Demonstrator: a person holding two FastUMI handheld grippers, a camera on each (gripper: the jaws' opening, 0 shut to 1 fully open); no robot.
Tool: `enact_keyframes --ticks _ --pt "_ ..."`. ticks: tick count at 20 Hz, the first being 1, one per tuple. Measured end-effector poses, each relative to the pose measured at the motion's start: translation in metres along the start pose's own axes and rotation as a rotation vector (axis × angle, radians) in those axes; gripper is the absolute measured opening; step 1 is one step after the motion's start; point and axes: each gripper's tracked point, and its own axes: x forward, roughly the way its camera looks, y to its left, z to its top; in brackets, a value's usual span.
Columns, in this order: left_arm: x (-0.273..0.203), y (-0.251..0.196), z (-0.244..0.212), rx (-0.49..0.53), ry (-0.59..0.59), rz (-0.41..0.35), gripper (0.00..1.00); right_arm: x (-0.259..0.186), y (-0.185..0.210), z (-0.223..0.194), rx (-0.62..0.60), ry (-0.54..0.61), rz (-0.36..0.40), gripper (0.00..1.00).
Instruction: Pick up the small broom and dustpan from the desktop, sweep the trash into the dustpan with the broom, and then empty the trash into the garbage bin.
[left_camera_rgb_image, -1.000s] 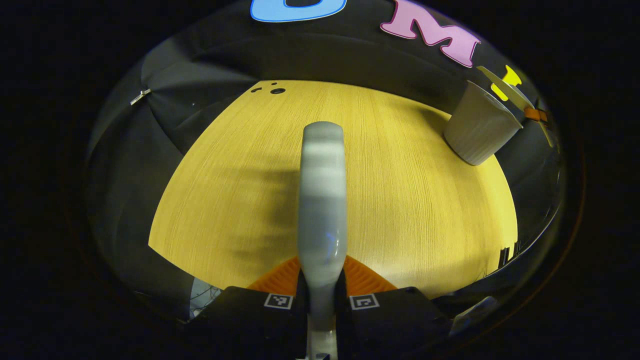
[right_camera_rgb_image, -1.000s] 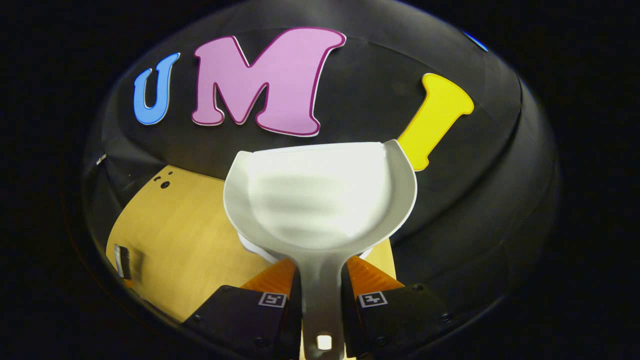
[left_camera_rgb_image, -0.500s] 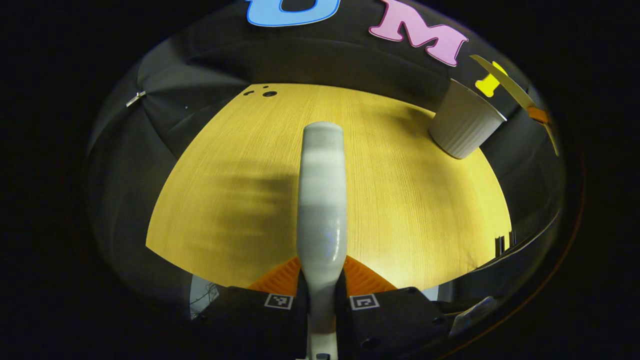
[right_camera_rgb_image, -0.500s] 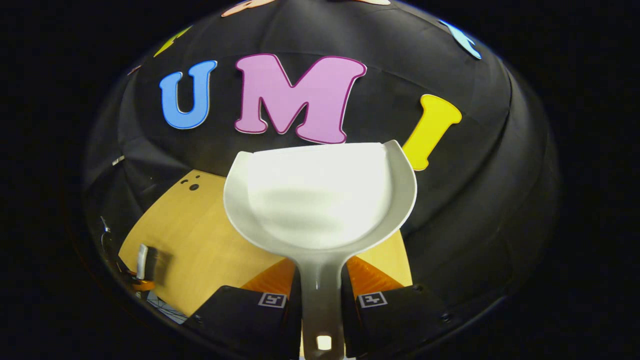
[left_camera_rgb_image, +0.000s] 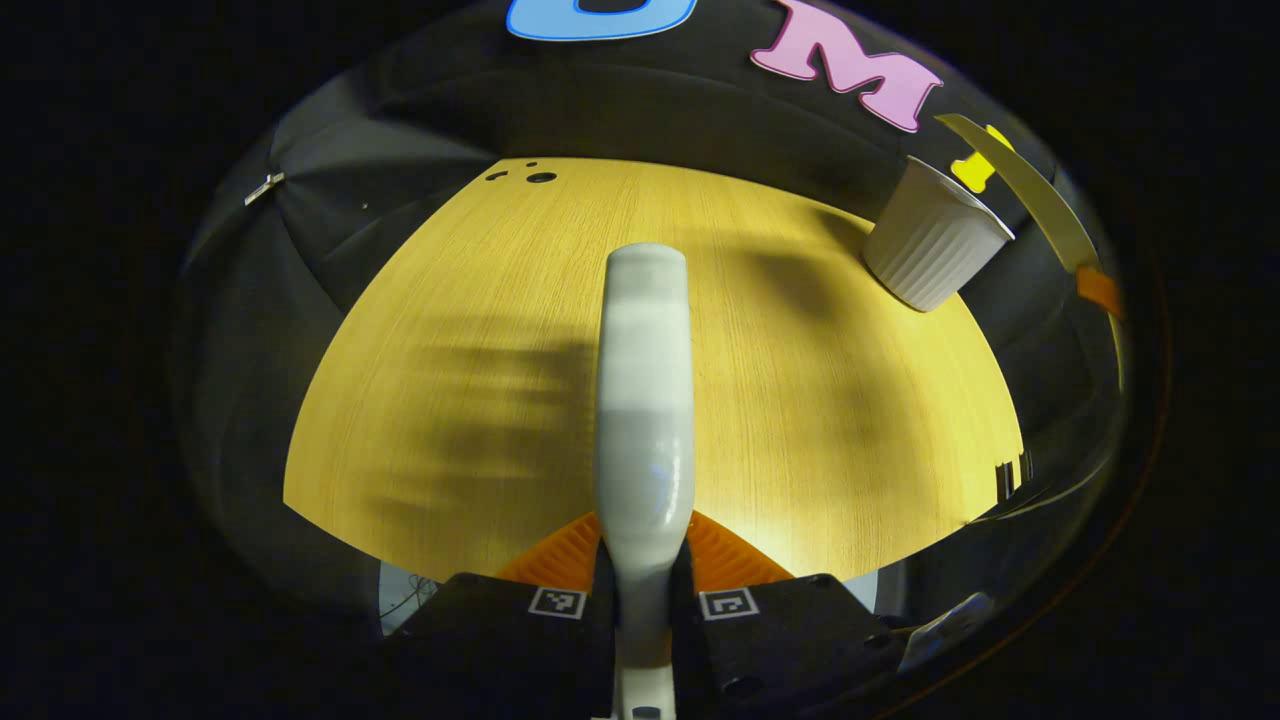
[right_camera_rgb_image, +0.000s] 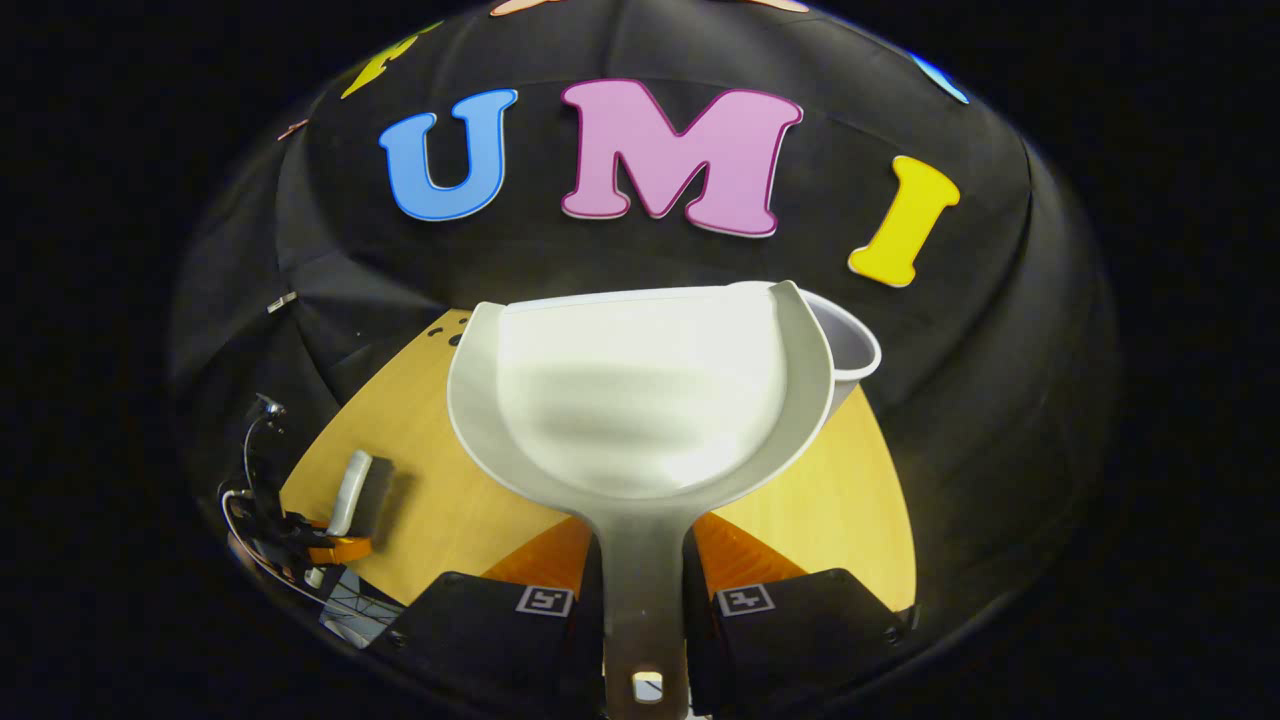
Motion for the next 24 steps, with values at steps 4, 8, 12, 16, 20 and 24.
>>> enact_keyframes --ticks 4,8,12,16,20,24 --pt "0.019 0.010 -0.003 -0.011 0.039 0.006 0.27 0.019 0.044 -0.066 0.055 0.130 0.060 0.37" --pt "0.039 0.019 -0.001 0.022 0.082 0.033 0.28 0.044 0.065 -0.123 0.074 0.248 0.089 0.37" --pt "0.052 0.017 0.003 0.054 0.119 0.060 0.29 0.062 0.065 -0.152 0.100 0.308 0.095 0.37" --pt "0.060 0.013 0.006 0.099 0.151 0.096 0.28 0.094 0.066 -0.171 0.110 0.347 0.088 0.37" --pt "0.068 0.006 0.009 0.149 0.201 0.133 0.29 0.112 0.067 -0.179 0.108 0.387 0.092 0.37" --pt "0.068 0.000 0.015 0.231 0.227 0.182 0.28 0.133 0.067 -0.184 0.124 0.421 0.082 0.37"
